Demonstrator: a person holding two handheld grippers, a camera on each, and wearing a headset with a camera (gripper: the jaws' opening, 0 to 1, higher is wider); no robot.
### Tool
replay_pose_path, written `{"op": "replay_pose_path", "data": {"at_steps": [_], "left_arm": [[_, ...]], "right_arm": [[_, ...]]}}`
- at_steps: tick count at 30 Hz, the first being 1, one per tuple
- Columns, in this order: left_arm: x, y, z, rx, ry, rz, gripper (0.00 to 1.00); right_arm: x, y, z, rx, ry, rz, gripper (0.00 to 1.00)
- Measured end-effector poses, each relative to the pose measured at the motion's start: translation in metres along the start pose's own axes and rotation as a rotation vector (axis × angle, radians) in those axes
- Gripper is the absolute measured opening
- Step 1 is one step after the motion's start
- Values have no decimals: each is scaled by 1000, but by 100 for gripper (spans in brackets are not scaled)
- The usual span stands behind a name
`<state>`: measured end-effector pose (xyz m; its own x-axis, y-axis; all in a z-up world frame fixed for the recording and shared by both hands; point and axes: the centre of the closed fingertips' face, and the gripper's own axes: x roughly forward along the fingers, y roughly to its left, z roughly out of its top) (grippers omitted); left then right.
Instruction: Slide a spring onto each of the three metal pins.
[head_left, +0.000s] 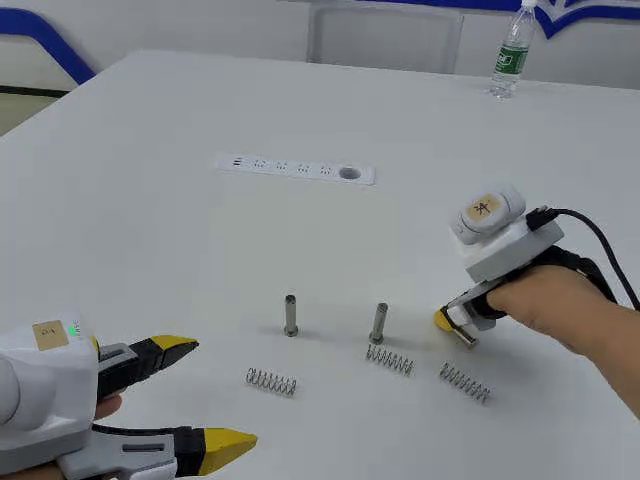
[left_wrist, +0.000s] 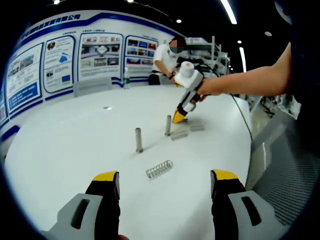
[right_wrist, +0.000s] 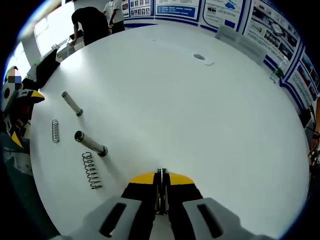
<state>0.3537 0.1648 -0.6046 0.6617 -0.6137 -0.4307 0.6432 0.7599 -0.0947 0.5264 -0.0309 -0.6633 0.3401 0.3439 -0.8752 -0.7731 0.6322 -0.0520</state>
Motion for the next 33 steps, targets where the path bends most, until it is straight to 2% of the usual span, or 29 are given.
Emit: {"op": "replay_pose_path", "data": {"at_steps": [5,13,16,29,33], "left_arm": [[0,0,1,-1,-3,-1,75],[-1,0,3,-2,-12,3,75],[0,-1,4,4,-10,-1,75],[0,-2,5,4,-15,0,75],[0,-2,6,5,-16,-1,75]], "right_arm": [[-1,-3,-3,42,-23,10,9],[-21,0,4,74,-101,18,9],[-25,-1,3,74,-121,16,9],[-49,8,-3,92,-198,-8,9],[-51,11,-6,96,-214,-9,9]]}}
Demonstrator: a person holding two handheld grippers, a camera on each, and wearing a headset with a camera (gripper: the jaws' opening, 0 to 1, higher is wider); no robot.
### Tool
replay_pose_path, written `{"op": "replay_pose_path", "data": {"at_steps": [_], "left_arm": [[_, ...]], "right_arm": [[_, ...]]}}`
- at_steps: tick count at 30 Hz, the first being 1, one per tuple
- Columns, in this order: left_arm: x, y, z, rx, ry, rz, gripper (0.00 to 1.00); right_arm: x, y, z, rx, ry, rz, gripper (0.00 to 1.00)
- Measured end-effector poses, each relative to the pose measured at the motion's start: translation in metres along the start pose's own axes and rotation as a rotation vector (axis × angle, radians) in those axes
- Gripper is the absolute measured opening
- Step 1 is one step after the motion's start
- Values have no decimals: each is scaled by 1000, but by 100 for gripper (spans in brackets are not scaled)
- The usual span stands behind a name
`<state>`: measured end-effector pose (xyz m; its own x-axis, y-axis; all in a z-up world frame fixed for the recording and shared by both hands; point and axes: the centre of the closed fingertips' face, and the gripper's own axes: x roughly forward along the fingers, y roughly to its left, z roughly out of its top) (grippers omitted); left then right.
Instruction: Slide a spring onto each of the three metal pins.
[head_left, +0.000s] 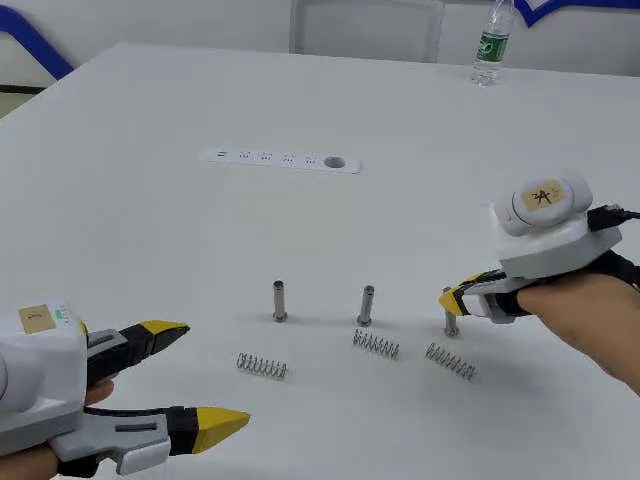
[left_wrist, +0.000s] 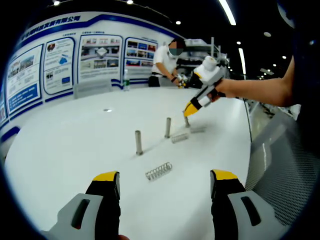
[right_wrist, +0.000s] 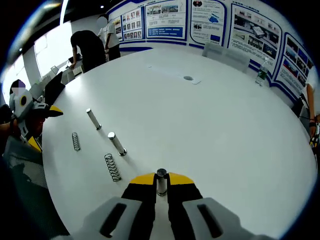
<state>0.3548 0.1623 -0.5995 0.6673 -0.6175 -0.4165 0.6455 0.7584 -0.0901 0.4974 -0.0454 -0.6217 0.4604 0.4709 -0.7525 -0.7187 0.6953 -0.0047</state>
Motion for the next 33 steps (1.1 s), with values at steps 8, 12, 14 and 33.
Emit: {"op": "replay_pose_path", "data": {"at_steps": [8,12,14,33], "left_arm": [[0,1,0,-3,-3,0,75],[0,2,0,-9,-8,2,75],[0,2,-1,-12,-9,2,75],[0,1,0,-9,-9,-4,75]], "right_arm": [[-2,4,-2,12,-15,2,9],[-5,9,-5,8,-23,2,9],[-5,10,-6,8,-26,0,9],[-8,12,-10,-29,-9,-5,10]]}}
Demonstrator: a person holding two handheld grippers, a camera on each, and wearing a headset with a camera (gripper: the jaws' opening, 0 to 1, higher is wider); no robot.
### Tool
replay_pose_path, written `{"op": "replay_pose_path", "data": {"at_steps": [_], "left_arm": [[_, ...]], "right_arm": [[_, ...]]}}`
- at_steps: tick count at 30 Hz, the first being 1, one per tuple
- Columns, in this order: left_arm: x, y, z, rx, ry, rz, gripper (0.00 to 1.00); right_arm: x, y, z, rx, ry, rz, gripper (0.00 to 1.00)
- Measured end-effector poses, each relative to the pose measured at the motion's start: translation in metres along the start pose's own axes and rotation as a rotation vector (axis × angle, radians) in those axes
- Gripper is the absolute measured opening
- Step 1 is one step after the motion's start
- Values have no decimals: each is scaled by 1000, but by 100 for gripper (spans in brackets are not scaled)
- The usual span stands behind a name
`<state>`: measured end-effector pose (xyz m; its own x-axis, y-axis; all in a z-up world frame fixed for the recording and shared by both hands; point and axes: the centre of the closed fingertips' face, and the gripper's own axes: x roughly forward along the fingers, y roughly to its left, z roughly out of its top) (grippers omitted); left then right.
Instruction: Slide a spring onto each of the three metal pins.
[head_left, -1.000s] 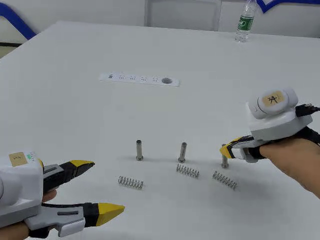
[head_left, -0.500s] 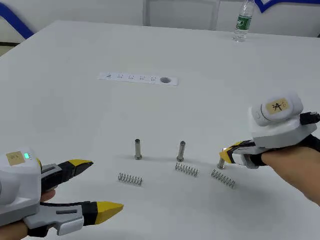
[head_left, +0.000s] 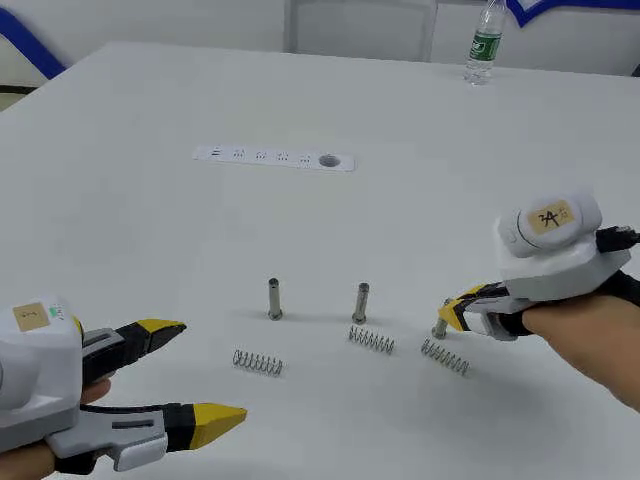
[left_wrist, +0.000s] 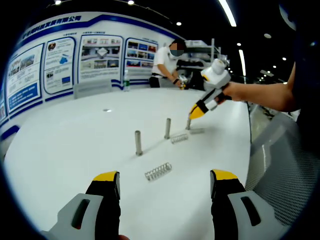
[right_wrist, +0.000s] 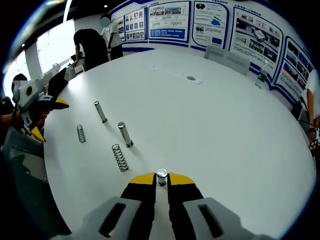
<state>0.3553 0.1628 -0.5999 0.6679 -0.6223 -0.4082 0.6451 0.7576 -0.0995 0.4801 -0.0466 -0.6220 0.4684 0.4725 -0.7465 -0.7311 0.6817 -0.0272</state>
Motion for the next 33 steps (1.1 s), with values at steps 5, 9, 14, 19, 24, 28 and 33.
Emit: {"op": "replay_pose_path", "data": {"at_steps": [5,9,14,19,24,28,33], "left_arm": [[0,-1,0,2,2,-2,75],[0,-1,0,4,2,-4,75],[0,-1,-1,4,4,-5,75],[0,-1,-1,4,5,-5,75],[0,-1,-1,4,5,-7,75],[1,-1,-1,5,6,-10,75],[1,-1,-1,5,5,-9,75]], "right_arm": [[-2,1,-1,-6,-2,0,11],[-6,1,-5,-1,-3,0,12],[-9,0,-11,-5,7,4,13],[-11,2,-18,-19,15,26,15],[-11,9,-33,-55,46,65,17],[-11,14,-43,-71,62,88,17],[-9,18,-51,-92,83,103,17]]}}
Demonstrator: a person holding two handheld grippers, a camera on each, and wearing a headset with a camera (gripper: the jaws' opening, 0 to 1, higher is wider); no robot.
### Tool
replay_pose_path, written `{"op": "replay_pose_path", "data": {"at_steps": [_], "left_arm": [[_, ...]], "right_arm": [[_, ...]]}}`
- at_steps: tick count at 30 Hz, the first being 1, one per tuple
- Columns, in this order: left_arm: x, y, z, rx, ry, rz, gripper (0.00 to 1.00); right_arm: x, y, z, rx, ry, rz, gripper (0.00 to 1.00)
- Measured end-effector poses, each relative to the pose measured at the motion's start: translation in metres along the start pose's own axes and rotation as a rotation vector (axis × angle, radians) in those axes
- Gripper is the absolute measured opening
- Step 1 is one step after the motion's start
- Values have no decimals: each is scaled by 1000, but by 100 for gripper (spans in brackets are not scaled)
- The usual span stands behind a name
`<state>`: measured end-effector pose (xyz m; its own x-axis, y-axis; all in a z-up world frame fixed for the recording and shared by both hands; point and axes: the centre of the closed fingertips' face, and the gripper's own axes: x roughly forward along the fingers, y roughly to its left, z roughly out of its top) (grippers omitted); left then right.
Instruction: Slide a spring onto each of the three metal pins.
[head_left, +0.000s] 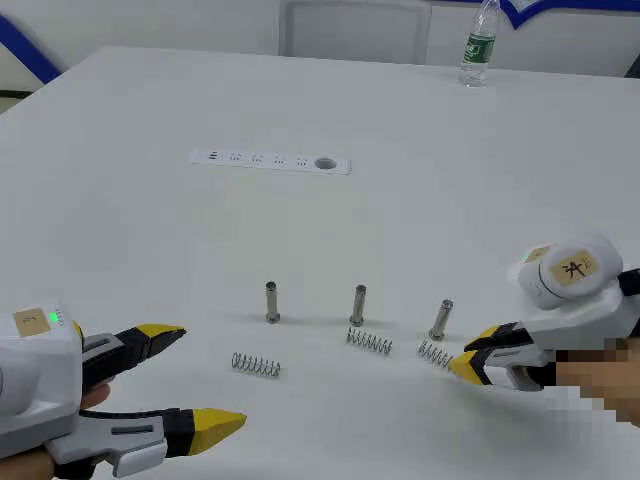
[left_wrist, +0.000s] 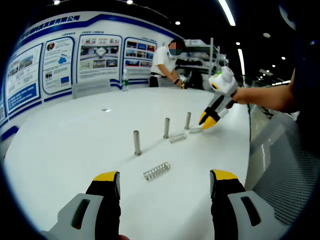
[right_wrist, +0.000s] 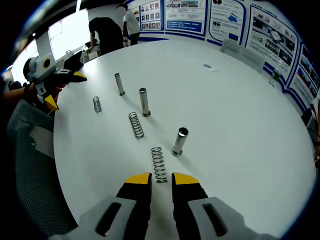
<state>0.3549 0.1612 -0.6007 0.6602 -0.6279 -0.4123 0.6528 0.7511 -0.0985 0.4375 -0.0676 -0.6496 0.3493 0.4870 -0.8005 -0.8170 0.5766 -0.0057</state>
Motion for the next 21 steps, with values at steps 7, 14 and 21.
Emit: {"op": "replay_pose_path", "data": {"at_steps": [7,14,21], "left_arm": [[-1,0,0,-2,-3,3,75],[0,1,0,-4,-2,5,75],[0,1,0,-6,-2,5,75]], "right_arm": [[5,1,-6,-10,14,13,17],[9,2,-10,-21,27,20,17],[10,2,-12,-28,30,20,16]]}}
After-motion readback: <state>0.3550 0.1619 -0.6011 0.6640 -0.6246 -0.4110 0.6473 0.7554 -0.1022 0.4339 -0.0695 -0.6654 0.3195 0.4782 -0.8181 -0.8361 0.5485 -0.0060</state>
